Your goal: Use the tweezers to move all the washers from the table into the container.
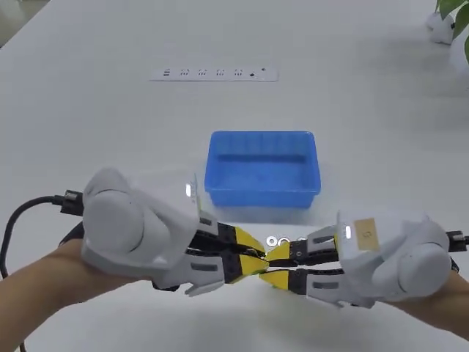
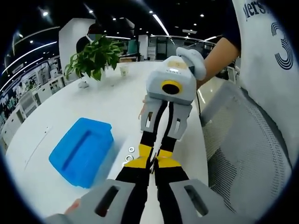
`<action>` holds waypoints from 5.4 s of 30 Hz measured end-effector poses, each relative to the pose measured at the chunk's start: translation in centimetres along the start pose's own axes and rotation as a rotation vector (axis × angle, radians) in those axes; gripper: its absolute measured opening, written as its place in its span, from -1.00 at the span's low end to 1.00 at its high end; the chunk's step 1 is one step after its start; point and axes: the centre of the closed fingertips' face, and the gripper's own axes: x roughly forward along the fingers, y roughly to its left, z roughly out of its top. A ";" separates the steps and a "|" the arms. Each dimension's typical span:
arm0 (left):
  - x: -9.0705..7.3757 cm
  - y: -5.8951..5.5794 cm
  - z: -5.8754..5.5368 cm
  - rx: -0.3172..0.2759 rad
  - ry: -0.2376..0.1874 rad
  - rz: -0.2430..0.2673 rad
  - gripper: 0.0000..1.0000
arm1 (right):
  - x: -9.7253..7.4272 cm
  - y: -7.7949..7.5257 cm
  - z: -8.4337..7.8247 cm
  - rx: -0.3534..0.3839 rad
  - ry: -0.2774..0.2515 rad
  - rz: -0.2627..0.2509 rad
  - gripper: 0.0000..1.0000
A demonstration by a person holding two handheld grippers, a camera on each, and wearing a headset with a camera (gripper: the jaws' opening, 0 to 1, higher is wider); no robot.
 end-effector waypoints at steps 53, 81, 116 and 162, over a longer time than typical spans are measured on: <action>0.3 -0.4 0.8 0.024 -0.083 -0.046 -0.86 | 0.2 0.5 -0.2 -0.024 0.036 0.070 -0.84; -2.5 1.4 0.2 0.084 -0.033 0.014 -0.86 | 1.8 -1.6 1.2 -0.138 0.089 -0.006 -0.78; -2.3 3.2 -0.9 -0.035 -0.040 0.047 -0.87 | 3.3 -2.3 0.0 0.000 0.111 0.001 -0.80; -7.1 6.3 5.3 0.026 -0.133 0.105 -0.86 | 0.3 -7.2 7.1 -0.180 0.038 -0.047 -0.80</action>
